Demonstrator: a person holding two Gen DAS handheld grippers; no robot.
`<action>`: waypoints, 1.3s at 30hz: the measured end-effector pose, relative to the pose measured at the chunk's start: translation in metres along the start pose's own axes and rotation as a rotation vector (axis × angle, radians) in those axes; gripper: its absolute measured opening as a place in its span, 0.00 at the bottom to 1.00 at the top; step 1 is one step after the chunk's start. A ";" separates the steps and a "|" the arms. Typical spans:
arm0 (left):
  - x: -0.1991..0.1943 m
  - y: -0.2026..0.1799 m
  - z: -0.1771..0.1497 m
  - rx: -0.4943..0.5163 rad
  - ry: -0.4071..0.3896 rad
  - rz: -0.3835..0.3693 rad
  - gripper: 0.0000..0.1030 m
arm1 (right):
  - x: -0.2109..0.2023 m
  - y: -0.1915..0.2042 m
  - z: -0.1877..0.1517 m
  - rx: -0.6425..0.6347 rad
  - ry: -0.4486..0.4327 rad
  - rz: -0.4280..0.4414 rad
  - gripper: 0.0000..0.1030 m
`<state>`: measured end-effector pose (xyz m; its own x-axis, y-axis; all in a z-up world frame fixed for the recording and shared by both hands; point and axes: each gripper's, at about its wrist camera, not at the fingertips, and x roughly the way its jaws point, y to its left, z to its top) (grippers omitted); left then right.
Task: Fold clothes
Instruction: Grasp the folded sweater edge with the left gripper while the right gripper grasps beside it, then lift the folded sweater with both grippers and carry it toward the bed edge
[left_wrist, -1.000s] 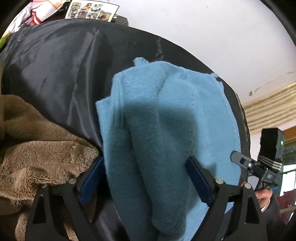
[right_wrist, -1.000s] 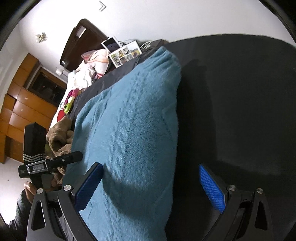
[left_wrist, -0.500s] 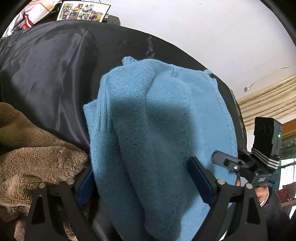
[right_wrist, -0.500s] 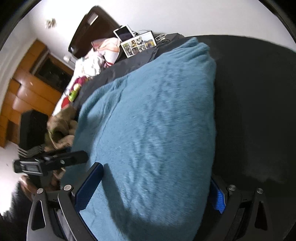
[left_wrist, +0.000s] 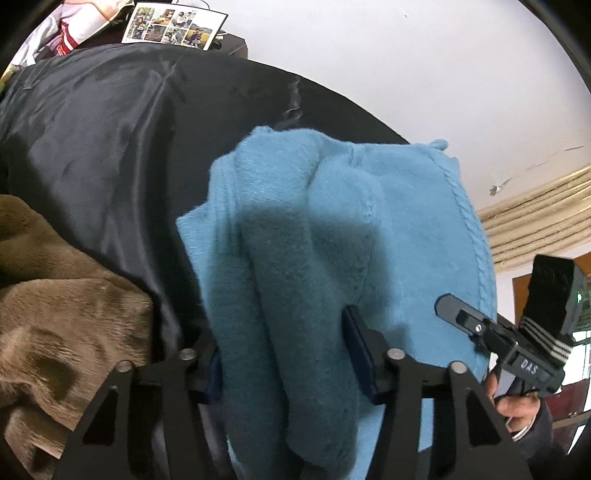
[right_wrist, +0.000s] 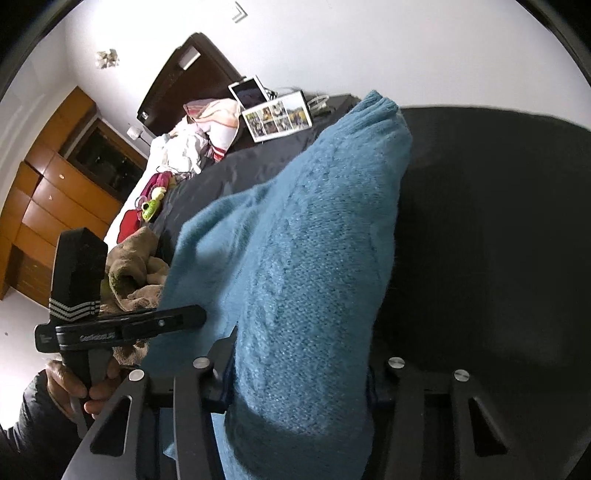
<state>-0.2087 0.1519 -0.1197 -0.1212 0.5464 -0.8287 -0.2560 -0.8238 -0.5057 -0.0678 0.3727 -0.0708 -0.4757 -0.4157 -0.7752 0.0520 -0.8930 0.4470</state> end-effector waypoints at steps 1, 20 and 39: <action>0.003 -0.008 0.000 0.004 0.004 -0.002 0.52 | -0.006 -0.002 0.000 -0.002 -0.009 -0.002 0.50; 0.145 -0.254 0.012 0.194 0.132 -0.048 0.47 | -0.162 -0.187 -0.019 0.137 -0.145 -0.166 0.48; 0.251 -0.385 0.048 0.240 0.111 0.010 0.48 | -0.225 -0.351 -0.008 0.251 -0.229 -0.242 0.48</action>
<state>-0.1869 0.6137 -0.1214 -0.0226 0.5072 -0.8615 -0.4773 -0.7627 -0.4365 0.0284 0.7779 -0.0567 -0.6320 -0.1245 -0.7649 -0.2877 -0.8787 0.3808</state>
